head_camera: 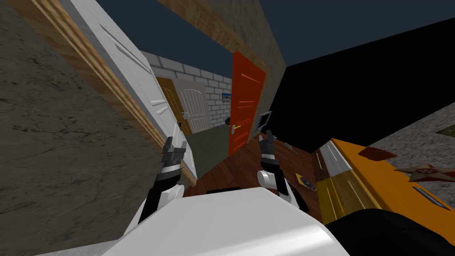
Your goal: Push the door open
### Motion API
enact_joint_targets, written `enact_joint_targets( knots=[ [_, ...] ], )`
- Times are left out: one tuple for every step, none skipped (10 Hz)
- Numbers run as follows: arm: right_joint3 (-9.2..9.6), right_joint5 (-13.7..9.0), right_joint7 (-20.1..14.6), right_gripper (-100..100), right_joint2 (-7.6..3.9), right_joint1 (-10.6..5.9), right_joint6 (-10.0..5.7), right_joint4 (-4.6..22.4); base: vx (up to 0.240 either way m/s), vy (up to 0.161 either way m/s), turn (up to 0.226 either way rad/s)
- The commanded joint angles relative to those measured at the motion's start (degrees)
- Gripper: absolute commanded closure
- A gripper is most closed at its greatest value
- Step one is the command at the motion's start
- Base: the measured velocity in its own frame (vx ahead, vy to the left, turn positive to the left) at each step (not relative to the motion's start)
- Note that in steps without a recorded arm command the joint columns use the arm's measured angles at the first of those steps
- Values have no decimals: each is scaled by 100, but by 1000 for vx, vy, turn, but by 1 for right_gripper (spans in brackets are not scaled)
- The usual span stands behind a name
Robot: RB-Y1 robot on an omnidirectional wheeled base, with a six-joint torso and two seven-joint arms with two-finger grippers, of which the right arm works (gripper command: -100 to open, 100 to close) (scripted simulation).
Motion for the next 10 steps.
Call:
enact_joint_targets(
  knots=[
    [57, 10, -27, -100, -70, -80, 20, 173, 130, -56, 52],
    [90, 15, -43, -100, -107, -127, 31, 272, 68, -107, 120],
    [138, 23, -66, -100, -152, -193, 48, 415, 52, -139, 100],
    [187, 31, -89, -100, -197, -263, 65, 564, 64, -158, 94],
    [217, 36, -103, -100, -221, -305, 75, 654, 77, -150, 78],
    [277, 46, -132, -100, -268, -389, 96, 834, 114, -144, 108],
    [344, 58, -164, -100, -313, -484, 119, 1038, 130, -172, 129],
    [379, 64, -181, -100, -335, -533, 131, 1143, 98, -154, 103],
    [414, 70, -197, -100, -357, -581, 143, 1247, 80, -122, 69],
    [452, 76, -215, -100, -376, -635, 156, 1362, 71, -105, 80]
  ],
)
